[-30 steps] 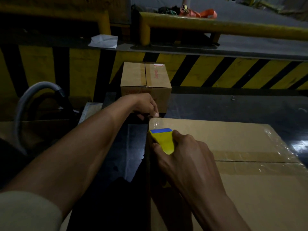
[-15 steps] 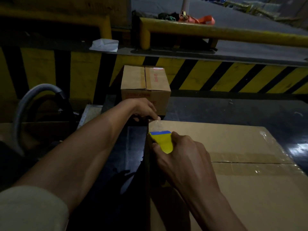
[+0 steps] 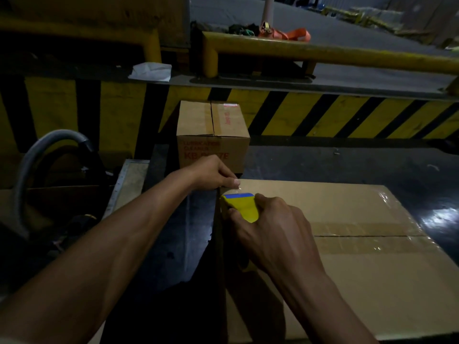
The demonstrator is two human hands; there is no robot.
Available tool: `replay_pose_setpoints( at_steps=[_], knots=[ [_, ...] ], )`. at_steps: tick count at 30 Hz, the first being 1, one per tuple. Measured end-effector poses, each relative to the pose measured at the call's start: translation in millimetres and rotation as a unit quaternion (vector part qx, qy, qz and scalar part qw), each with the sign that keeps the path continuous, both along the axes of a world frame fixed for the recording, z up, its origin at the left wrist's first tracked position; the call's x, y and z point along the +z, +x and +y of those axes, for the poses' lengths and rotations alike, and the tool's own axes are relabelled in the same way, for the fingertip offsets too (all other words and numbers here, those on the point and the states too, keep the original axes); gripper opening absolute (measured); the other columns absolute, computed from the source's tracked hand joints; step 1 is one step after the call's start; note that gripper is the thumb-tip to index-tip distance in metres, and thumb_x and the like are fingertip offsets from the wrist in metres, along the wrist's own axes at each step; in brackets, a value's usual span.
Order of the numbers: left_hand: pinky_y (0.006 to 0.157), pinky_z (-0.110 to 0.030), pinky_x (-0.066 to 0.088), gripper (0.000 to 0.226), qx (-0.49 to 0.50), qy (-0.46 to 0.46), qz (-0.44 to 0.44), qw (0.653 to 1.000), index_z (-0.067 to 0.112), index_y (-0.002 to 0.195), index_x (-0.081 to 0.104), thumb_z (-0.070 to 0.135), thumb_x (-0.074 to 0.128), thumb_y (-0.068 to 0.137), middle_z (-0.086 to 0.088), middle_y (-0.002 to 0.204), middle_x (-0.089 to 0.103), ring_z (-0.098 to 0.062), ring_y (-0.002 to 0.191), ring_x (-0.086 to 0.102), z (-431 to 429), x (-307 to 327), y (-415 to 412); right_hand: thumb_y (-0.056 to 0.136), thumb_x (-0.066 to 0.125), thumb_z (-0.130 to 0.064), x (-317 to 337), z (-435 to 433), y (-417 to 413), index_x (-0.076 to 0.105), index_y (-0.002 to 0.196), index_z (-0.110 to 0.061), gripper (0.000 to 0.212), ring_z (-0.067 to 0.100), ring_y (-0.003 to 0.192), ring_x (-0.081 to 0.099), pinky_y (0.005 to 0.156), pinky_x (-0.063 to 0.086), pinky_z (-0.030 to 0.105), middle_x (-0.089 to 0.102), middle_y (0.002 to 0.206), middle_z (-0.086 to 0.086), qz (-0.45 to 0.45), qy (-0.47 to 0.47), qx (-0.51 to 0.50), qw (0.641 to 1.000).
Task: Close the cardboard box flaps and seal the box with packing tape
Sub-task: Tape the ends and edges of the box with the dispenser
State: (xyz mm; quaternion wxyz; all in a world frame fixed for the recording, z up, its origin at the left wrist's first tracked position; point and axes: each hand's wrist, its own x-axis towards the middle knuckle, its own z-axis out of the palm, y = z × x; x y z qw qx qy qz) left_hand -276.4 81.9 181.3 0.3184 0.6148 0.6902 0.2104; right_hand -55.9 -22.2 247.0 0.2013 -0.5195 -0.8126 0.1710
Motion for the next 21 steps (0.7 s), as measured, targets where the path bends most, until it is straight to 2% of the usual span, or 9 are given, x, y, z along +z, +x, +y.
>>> replay_pose_setpoints(
  at_steps=[4, 7, 10, 13, 15, 17, 19, 21],
  knots=[
    [0.095, -0.027, 0.049, 0.038, -0.001, 0.071, -0.053, 0.996, 0.033, 0.118, 0.074, 0.053, 0.071, 0.085, 0.012, 0.115, 0.074, -0.005, 0.112, 0.063, -19.0, -22.4, 1.6, 0.087, 0.05, -0.065, -0.7, -0.1, -1.7, 0.06, 0.123, -0.021, 0.058, 0.023, 0.098, 0.064, 0.076, 0.049, 0.033, 0.069, 0.11, 0.001, -0.004, 0.001, -0.012, 1.0],
    [0.104, -0.028, 0.047, 0.047, 0.007, 0.109, -0.109, 0.988, 0.028, 0.13, 0.067, 0.05, 0.069, 0.088, 0.01, 0.118, 0.073, 0.0, 0.116, 0.061, -29.0, -35.3, 5.0, 0.088, 0.05, -0.065, 0.0, -1.1, -1.5, 0.06, 0.123, -0.022, 0.057, 0.02, 0.096, 0.064, 0.073, 0.046, 0.03, 0.07, 0.111, -0.001, -0.002, 0.001, -0.013, 1.0],
    [0.101, -0.026, 0.045, 0.045, 0.016, 0.116, -0.11, 0.987, 0.031, 0.128, 0.068, 0.05, 0.07, 0.088, 0.01, 0.126, 0.067, -0.002, 0.118, 0.055, -32.8, -35.8, 7.7, 0.088, 0.05, -0.064, 0.4, -1.5, -0.4, 0.061, 0.122, -0.022, 0.056, 0.022, 0.095, 0.064, 0.072, 0.046, 0.031, 0.07, 0.109, 0.0, -0.001, 0.007, -0.006, 1.0],
    [0.095, -0.024, 0.043, 0.041, 0.029, 0.107, -0.128, 0.985, 0.033, 0.125, 0.07, 0.049, 0.071, 0.088, 0.012, 0.124, 0.065, -0.004, 0.118, 0.054, -32.5, -35.3, 7.2, 0.087, 0.051, -0.063, 2.2, -0.4, 0.1, 0.063, 0.12, -0.021, 0.055, 0.025, 0.093, 0.064, 0.072, 0.048, 0.032, 0.071, 0.105, 0.002, -0.004, 0.009, -0.005, 1.0],
    [0.088, -0.017, 0.043, 0.038, 0.035, 0.106, -0.145, 0.983, 0.033, 0.122, 0.072, 0.048, 0.072, 0.087, 0.017, 0.117, 0.065, 0.0, 0.112, 0.056, -31.4, -36.8, 7.8, 0.087, 0.054, -0.061, 5.6, -0.6, 1.1, 0.065, 0.113, -0.018, 0.052, 0.025, 0.086, 0.064, 0.068, 0.046, 0.032, 0.07, 0.094, 0.003, -0.006, 0.001, -0.011, 1.0],
    [0.085, -0.014, 0.045, 0.033, 0.043, 0.114, -0.142, 0.982, 0.036, 0.119, 0.073, 0.047, 0.072, 0.088, 0.021, 0.109, 0.067, 0.005, 0.107, 0.059, -31.2, -38.4, 8.9, 0.086, 0.053, -0.064, 8.4, -3.1, 5.2, 0.066, 0.106, -0.017, 0.053, 0.019, 0.071, 0.058, 0.064, 0.048, 0.032, 0.06, 0.076, -0.002, -0.012, -0.009, -0.004, 1.0],
    [0.091, -0.021, 0.048, 0.032, 0.056, 0.114, -0.138, 0.982, 0.038, 0.117, 0.073, 0.048, 0.072, 0.087, 0.022, 0.107, 0.068, 0.003, 0.11, 0.06, -31.2, -39.5, 9.0, 0.085, 0.051, -0.067, 11.4, -9.1, 12.5, 0.066, 0.1, -0.017, 0.054, 0.013, 0.063, 0.055, 0.059, 0.045, 0.031, 0.05, 0.064, -0.006, -0.023, -0.005, 0.006, 1.0],
    [0.098, -0.03, 0.049, 0.034, 0.058, 0.105, -0.134, 0.984, 0.036, 0.119, 0.073, 0.05, 0.072, 0.088, 0.018, 0.116, 0.068, -0.004, 0.116, 0.06, -32.8, -36.8, 10.9, 0.085, 0.049, -0.069, 14.5, -17.7, 21.1, 0.065, 0.099, -0.018, 0.056, 0.015, 0.069, 0.061, 0.059, 0.048, 0.032, 0.057, 0.068, -0.004, -0.034, -0.004, 0.009, 0.999]
  ],
)
